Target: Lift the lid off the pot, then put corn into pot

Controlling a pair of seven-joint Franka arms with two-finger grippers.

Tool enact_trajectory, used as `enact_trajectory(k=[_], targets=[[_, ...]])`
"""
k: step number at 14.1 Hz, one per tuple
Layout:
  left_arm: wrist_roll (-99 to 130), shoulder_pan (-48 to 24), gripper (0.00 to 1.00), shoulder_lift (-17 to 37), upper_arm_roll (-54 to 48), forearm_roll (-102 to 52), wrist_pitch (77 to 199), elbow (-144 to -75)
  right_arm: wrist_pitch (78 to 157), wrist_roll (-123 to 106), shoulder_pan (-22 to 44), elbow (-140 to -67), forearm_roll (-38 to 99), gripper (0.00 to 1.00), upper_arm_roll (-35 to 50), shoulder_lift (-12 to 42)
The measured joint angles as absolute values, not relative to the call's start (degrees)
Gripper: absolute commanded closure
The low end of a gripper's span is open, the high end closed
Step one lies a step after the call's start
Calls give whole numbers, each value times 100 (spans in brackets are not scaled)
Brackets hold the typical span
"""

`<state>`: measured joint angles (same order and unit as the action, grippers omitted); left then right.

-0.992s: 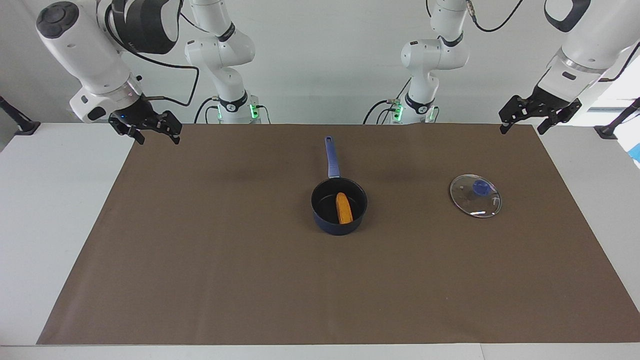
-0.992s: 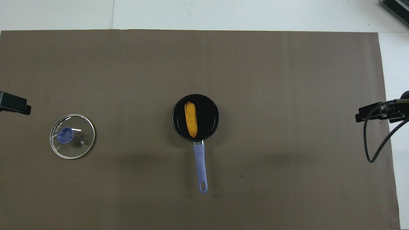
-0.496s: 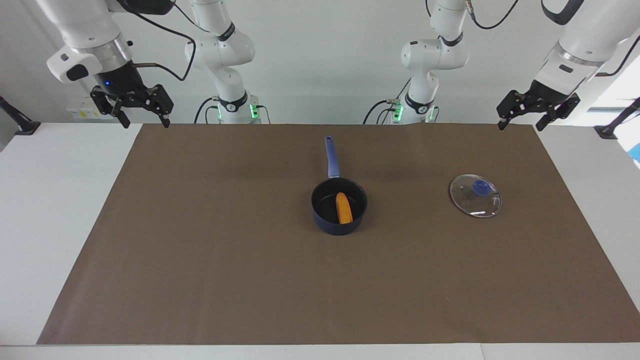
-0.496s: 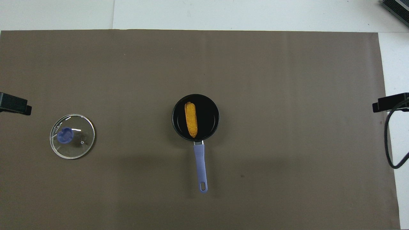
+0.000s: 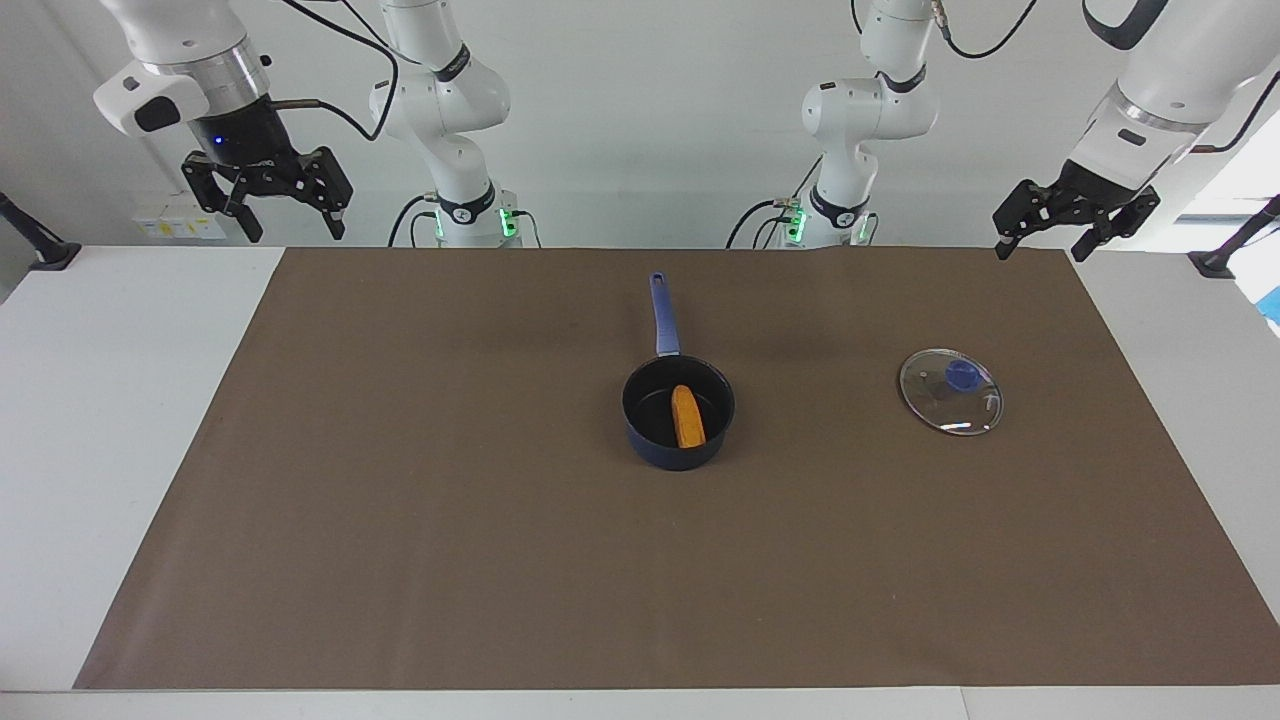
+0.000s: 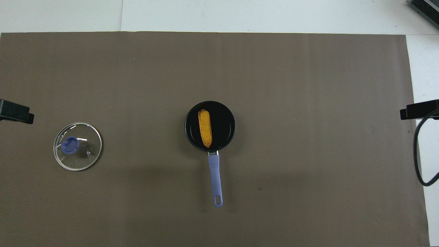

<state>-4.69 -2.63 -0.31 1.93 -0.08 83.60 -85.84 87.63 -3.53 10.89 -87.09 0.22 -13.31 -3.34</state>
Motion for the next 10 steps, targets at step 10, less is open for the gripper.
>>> enact_trajectory(k=[10], targets=[[-478,-265,0,-39,188,-8,8355,-8589,8740,-309,307,-8892,21,0,-409,-492]])
